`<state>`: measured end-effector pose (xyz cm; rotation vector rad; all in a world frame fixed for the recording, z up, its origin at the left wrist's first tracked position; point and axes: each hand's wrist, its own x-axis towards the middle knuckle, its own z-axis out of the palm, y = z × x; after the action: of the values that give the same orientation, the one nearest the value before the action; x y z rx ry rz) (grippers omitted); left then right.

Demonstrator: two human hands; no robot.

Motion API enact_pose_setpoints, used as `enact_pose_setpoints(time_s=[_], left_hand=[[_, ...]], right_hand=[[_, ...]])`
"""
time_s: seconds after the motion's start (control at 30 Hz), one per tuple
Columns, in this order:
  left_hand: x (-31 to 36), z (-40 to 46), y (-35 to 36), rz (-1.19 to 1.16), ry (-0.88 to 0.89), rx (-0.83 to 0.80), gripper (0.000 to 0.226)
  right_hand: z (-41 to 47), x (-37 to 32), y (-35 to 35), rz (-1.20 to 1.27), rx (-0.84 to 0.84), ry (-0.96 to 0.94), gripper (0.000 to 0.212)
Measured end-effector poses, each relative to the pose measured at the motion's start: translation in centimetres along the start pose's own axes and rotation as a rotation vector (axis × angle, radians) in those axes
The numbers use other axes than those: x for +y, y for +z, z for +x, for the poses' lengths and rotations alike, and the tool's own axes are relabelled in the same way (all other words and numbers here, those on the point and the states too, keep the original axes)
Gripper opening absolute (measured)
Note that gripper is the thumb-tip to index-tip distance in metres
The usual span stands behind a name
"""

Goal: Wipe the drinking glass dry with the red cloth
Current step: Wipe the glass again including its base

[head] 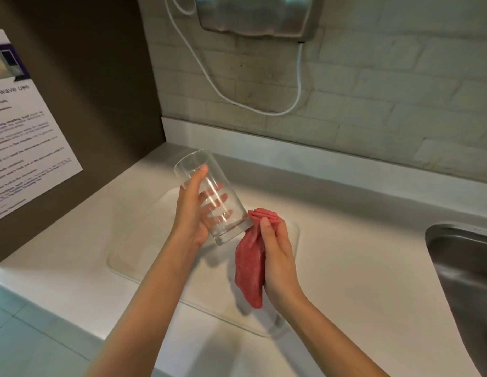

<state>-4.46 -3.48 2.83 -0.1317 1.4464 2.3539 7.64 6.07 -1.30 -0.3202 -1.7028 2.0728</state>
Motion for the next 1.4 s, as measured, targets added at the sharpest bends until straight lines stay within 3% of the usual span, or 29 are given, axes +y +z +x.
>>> enact_pose_setpoints(time_s=[0.17, 0.27, 0.37, 0.6, 0.7, 0.87, 1.07, 1.17, 1.23, 1.33, 1.4], left_hand=[[-0.3, 0.2, -0.3, -0.222, -0.158, 0.013, 0.064], [-0.6, 0.3, -0.1, -0.226, -0.166, -0.015, 0.076], [-1.1, 0.5, 0.3, -0.29, -0.213, -0.025, 0.066], [-1.9, 0.8, 1.9, -0.613, -0.368, -0.051, 0.068], [-2.0, 1.0, 2.2, -0.622, -0.338, -0.071, 0.059], [-2.1, 1.4, 2.1, -0.659, -0.331, -0.164, 0.068], [-2.3, 1.3, 1.1, -0.56, -0.16, -0.256, 0.07], [-1.9, 1.4, 0.6, -0.514, -0.32, -0.118, 0.071], [-1.6, 1.4, 0.7, -0.565, -0.307, -0.069, 0.069], [-1.9, 1.1, 1.3, -0.559, -0.257, -0.139, 0.072], [-2.2, 0.8, 1.3, -0.526, -0.234, -0.192, 0.072]], right_hand=[[-0.1, -0.2, 0.2, 0.016, 0.041, -0.049, 0.017], [-0.2, -0.1, 0.1, 0.056, 0.072, -0.021, 0.012], [-0.3, -0.1, 0.0, 0.058, 0.116, 0.01, 0.006], [0.2, -1.1, 0.5, -0.129, 0.104, -0.128, 0.013], [0.9, -2.3, 0.9, -0.327, 0.116, -0.34, 0.026], [3.3, -3.6, 1.4, -0.653, 0.09, -0.631, 0.03], [3.7, -2.1, 1.0, -1.004, -0.199, -1.011, 0.034], [3.0, -0.5, -0.8, -0.998, -0.221, -1.004, 0.039], [3.0, -0.5, -1.4, -0.903, -0.118, -0.927, 0.031], [4.0, -1.9, -0.6, -0.815, 0.015, -0.872, 0.031], [4.3, -2.4, 0.4, -0.85, -0.021, -0.942, 0.033]])
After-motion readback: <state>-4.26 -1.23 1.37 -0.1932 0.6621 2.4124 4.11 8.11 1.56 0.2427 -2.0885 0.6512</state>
